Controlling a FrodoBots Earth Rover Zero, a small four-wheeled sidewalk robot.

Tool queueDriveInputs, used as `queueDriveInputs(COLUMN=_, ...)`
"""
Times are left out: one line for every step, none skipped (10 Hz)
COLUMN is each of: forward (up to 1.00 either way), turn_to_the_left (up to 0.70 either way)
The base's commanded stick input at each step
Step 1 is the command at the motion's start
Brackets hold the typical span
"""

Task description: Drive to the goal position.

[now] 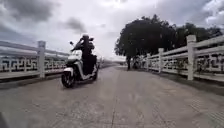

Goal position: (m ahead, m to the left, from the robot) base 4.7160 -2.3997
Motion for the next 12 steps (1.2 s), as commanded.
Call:
queueDriveInputs(forward=0.70, turn_to_the_left=0.00)
queueDriveInputs(forward=0.70, turn_to_the_left=0.00)
queueDriveInputs(forward=0.70, turn_to_the_left=0.00)
queueDriveInputs(forward=0.70, turn_to_the_left=0.00)
queueDriveInputs(forward=0.70, turn_to_the_left=0.00)
queueDriveInputs(forward=0.70, turn_to_the_left=0.00)
queueDriveInputs(forward=0.70, turn_to_the_left=0.00)
queueDriveInputs(forward=0.70, turn_to_the_left=0.00)
queueDriveInputs(forward=0.70, turn_to_the_left=0.00)
queueDriveInputs(forward=0.70, turn_to_the_left=0.00)
queueDriveInputs(forward=0.70, turn_to_the_left=0.00)
queueDriveInputs(forward=0.70, turn_to_the_left=0.00)
